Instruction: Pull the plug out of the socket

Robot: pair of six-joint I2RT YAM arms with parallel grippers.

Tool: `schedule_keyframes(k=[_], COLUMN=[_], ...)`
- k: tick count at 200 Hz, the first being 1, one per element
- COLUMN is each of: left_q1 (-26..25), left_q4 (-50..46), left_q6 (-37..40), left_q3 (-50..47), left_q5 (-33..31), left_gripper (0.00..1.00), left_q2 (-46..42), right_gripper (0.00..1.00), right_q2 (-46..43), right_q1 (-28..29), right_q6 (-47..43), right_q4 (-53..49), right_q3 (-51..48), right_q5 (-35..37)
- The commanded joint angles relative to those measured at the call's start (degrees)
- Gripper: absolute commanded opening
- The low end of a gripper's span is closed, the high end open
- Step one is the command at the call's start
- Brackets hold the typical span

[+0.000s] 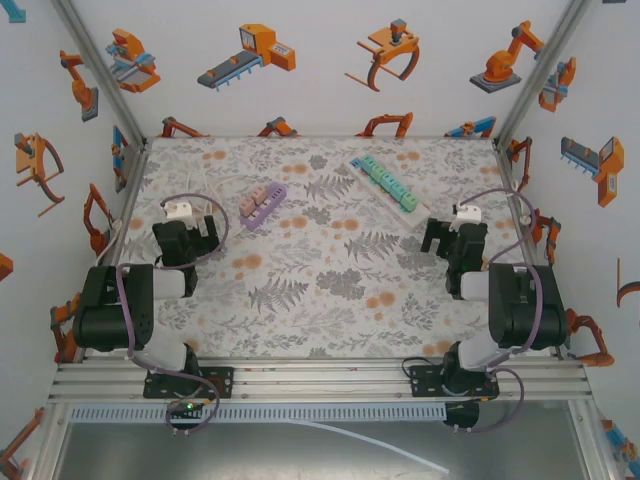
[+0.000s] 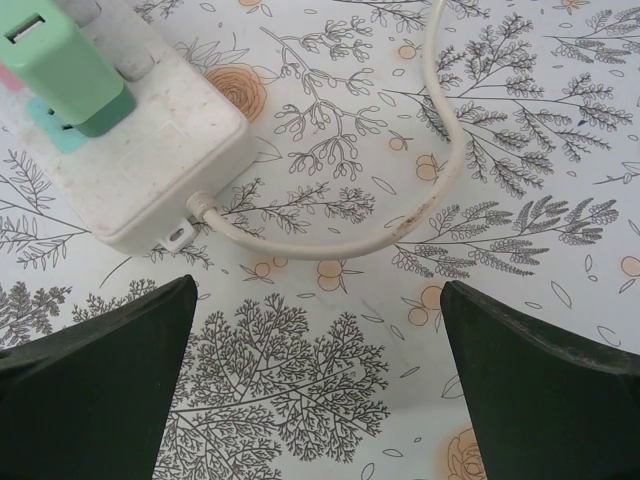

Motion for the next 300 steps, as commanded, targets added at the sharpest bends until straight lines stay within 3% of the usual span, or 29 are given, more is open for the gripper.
schedule_keyframes(k=[1, 171, 201, 238, 269, 300], left_q1=[-0.18, -0.17, -1.88, -6.91, -10.27, -17.94], left_q4=[-0.07, 0.19, -6.73, -16.61, -35.12, -42.32], left_q6=[-0.76, -0.69, -0.11, -1.12, -10.64, -11.79], left_q3=[0.43, 0.22, 1.28, 0.13, 7.43, 14.04], left_q5=[0.08, 0.08, -3.79, -10.91, -4.71, 7.33], left_gripper=[0.97, 0.97, 0.97, 0.97, 0.97, 0.97], left_q2=[-0.18, -0.28, -6.13, -22.36, -35.74, -39.38], right_gripper=[0.99, 0.99, 0.99, 0.99, 0.99, 0.99], right_q2=[0.06, -0.60, -10.67, -23.87, -23.79, -16.13], right_q1=[0.04, 0.04, 0.04, 0.04, 0.12, 1.14], right_q6=[-0.98, -1.04, -0.14, 6.57, 8.18, 5.04], right_q4=[0.49, 1.15, -7.87, -23.79, -32.43, -37.39], right_q3=[0.98, 0.38, 0.15, 4.25, 12.39, 22.07], right_q5=[-0.88, -1.06, -0.04, -3.54, -14.35, -21.74])
